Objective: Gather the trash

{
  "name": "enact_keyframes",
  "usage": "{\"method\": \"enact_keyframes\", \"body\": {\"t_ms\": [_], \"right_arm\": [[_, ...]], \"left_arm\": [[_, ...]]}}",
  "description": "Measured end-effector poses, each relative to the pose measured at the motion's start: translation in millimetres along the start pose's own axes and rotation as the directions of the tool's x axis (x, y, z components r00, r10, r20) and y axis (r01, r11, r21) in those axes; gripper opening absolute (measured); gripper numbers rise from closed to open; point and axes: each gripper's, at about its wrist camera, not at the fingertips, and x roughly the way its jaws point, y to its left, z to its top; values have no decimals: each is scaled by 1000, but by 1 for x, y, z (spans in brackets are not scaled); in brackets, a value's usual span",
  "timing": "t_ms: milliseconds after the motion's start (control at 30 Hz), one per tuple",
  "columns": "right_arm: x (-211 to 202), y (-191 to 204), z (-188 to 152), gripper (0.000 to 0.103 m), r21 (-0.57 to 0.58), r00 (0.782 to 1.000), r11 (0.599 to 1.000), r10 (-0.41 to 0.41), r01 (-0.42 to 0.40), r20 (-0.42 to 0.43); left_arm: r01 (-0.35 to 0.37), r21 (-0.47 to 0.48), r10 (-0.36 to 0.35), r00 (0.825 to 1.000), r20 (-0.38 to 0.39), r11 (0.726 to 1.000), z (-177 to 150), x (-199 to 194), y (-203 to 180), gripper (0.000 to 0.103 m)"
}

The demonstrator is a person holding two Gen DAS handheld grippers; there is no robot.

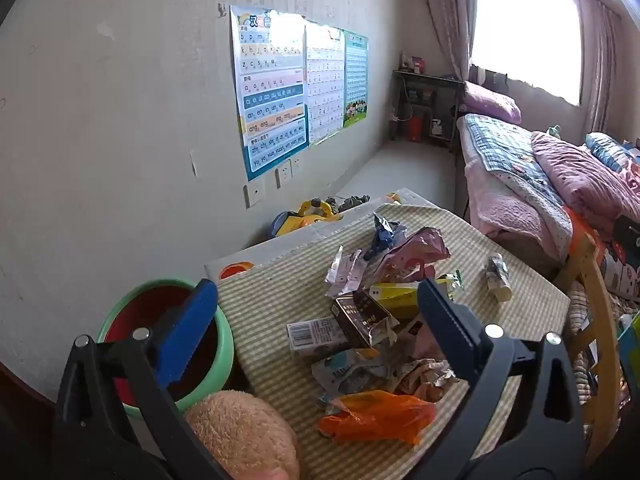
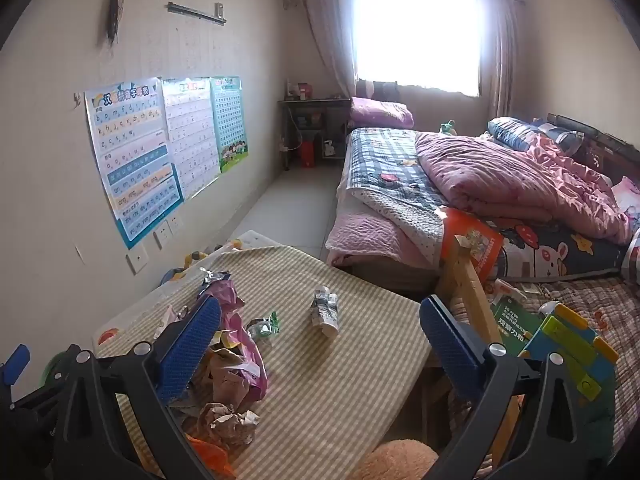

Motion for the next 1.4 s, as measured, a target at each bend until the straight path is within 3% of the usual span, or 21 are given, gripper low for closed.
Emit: {"method": "enact_keyframes", "body": {"t_ms": [1400], "right_arm": [[8, -3, -6, 96, 23, 1000, 1000, -6, 7, -31]], "left_arm": [[-16, 15, 16, 1000, -26, 1000, -7, 10, 1, 98]]}}
